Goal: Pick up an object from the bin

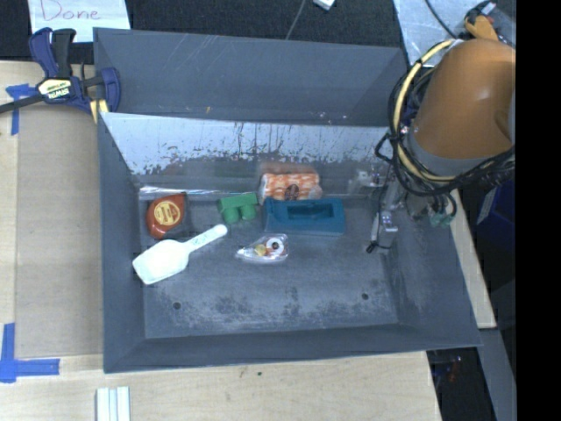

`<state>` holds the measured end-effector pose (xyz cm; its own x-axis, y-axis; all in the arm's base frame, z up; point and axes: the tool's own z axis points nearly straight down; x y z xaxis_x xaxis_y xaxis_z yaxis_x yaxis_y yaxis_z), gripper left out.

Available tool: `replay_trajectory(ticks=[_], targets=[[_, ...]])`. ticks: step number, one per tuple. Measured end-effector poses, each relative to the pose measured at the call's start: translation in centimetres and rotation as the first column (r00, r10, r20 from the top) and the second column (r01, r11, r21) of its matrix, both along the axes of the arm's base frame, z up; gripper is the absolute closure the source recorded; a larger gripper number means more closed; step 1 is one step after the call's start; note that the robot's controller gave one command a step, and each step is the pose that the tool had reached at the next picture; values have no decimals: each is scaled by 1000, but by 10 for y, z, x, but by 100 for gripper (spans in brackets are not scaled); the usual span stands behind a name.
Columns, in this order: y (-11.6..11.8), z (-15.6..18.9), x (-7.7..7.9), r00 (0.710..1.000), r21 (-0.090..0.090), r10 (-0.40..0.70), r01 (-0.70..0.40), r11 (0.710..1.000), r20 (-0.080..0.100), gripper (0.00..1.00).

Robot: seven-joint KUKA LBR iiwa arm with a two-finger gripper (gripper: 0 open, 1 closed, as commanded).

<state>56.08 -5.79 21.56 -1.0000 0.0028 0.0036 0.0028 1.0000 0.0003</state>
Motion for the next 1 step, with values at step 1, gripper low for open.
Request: replay_trajectory(ticks=[1], targets=[[0,4,2,1000,-1,2,-2,1000,8,0]])
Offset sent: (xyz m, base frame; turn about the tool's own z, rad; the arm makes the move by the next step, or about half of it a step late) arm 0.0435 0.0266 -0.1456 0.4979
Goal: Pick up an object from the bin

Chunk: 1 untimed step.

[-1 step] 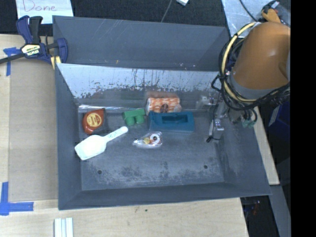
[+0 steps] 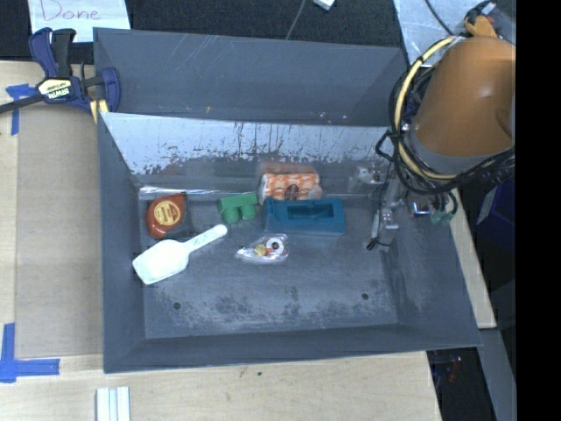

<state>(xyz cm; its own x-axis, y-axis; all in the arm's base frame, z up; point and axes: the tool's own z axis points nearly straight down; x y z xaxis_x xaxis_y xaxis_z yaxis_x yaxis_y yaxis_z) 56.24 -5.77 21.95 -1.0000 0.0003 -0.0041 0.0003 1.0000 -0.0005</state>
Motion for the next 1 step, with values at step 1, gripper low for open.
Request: replay_trajectory(ticks=[1], targets=[[15,-89,26,954,2,-299,299,954,2,0]])
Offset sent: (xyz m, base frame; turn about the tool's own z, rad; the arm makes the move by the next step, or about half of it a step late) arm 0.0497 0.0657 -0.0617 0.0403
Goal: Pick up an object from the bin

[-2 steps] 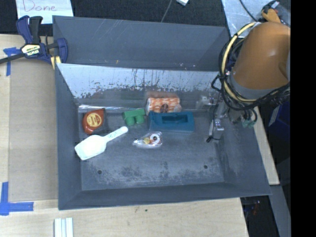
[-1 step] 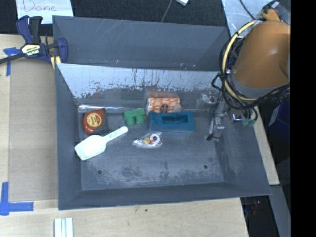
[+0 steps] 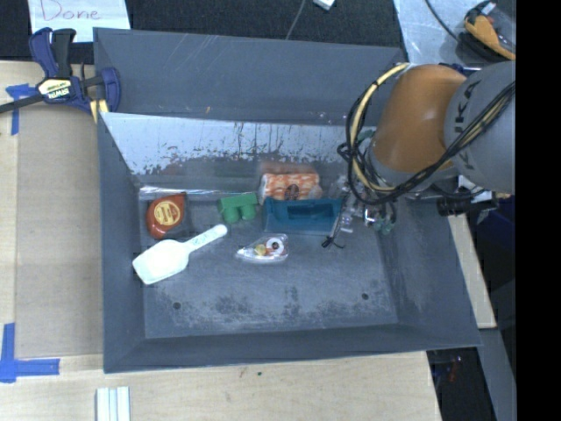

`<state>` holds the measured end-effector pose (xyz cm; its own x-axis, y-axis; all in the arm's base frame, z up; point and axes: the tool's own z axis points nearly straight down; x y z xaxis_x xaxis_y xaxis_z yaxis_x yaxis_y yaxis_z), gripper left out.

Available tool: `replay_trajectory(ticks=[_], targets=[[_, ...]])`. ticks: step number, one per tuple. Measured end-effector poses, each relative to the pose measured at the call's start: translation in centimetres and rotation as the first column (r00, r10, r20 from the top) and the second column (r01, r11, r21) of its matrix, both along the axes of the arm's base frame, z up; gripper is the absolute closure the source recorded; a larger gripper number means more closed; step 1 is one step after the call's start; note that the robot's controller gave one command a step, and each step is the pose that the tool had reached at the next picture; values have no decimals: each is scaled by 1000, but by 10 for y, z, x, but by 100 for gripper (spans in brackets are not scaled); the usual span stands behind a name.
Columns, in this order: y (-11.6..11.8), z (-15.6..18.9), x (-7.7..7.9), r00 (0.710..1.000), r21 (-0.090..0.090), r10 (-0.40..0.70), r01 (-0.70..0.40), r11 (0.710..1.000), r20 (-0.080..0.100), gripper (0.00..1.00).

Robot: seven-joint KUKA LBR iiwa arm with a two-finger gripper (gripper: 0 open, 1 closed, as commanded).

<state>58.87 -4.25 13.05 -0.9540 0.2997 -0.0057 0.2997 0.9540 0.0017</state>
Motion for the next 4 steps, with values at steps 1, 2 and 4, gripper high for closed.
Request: replay_trajectory(ticks=[1,2,4], targets=[[52,30,25,965,-3,264,-264,965,5,0],[23,-28,17,978,-1,-211,211,978,-3,0],[48,-57,30,955,-8,-297,297,955,8,100]])
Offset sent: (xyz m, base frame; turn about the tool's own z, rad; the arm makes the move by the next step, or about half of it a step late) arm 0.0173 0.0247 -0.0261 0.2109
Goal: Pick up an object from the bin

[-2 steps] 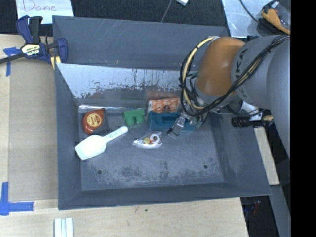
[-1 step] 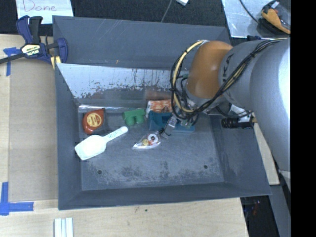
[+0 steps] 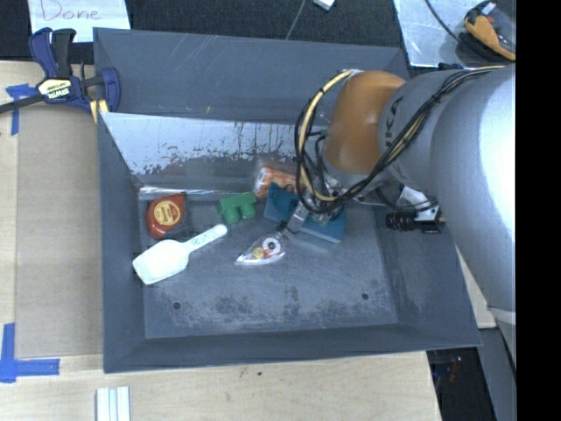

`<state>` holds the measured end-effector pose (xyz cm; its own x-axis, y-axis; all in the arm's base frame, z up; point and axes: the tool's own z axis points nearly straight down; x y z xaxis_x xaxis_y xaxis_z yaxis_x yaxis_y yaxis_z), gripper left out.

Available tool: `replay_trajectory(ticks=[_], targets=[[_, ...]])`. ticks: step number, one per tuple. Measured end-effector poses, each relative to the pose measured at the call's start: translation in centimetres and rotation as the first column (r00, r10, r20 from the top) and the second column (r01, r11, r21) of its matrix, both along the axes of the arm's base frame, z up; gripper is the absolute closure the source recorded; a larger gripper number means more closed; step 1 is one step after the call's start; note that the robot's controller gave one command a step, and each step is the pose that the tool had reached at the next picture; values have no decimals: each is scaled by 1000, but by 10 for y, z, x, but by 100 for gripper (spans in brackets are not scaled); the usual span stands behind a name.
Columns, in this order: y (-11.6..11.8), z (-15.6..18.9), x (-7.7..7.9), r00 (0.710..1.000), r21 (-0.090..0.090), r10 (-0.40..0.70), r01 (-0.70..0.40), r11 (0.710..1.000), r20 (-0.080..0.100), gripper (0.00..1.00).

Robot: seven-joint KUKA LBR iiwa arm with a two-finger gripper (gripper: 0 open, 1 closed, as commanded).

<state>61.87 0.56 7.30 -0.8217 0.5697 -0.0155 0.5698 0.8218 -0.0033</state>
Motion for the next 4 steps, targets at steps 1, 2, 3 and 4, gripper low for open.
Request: replay_trajectory(ticks=[1,2,3,4], targets=[[0,0,0,1000,0,1,-1,1000,0,100],[0,7,-1,1000,0,1,-1,1000,-4,100],[0,19,-2,1000,1,2,-2,1000,-4,100],[0,37,-3,1000,1,3,-3,1000,-7,100]])
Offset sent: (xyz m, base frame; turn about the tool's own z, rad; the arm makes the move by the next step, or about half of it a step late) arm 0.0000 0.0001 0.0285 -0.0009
